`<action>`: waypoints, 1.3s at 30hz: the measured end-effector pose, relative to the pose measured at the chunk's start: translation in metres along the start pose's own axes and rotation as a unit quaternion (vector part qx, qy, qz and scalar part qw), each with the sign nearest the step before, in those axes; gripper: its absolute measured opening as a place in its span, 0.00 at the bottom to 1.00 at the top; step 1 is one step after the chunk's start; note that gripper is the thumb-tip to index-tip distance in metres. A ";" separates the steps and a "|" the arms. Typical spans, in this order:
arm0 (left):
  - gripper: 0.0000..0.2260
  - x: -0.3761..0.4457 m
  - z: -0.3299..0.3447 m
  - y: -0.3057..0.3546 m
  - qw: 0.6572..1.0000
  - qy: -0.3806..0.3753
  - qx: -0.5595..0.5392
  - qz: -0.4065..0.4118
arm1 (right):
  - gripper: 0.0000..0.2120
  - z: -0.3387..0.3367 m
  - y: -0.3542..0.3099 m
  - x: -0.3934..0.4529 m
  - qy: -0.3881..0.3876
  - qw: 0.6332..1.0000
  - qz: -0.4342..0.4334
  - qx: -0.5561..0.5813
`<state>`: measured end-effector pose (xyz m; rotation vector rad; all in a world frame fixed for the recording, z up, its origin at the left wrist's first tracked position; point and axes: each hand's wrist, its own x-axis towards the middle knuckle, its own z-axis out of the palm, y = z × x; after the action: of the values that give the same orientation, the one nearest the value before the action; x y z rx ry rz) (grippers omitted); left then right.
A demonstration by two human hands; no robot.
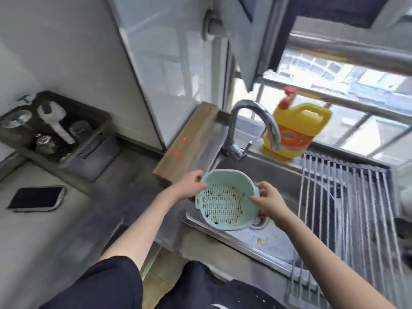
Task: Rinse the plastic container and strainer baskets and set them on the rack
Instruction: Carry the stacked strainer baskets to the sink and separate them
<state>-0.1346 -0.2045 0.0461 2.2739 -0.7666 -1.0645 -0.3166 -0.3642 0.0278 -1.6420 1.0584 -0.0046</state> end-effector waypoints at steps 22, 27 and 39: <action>0.22 0.108 0.083 -0.019 0.896 -0.276 -0.240 -0.252 | 0.14 -0.014 0.069 0.026 0.028 0.977 0.152 0.146; 0.26 0.129 0.084 -0.019 0.889 -0.251 -0.264 -0.279 | 0.12 0.002 0.076 0.025 0.079 0.955 0.156 0.241; 0.19 0.126 0.100 -0.019 0.921 -0.098 -0.266 -0.268 | 0.24 0.008 0.105 0.069 0.308 0.672 0.309 0.599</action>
<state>-0.1424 -0.2966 -0.0866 1.9416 0.1146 -1.5385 -0.3371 -0.3983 -0.0918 0.0153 1.5585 -0.7071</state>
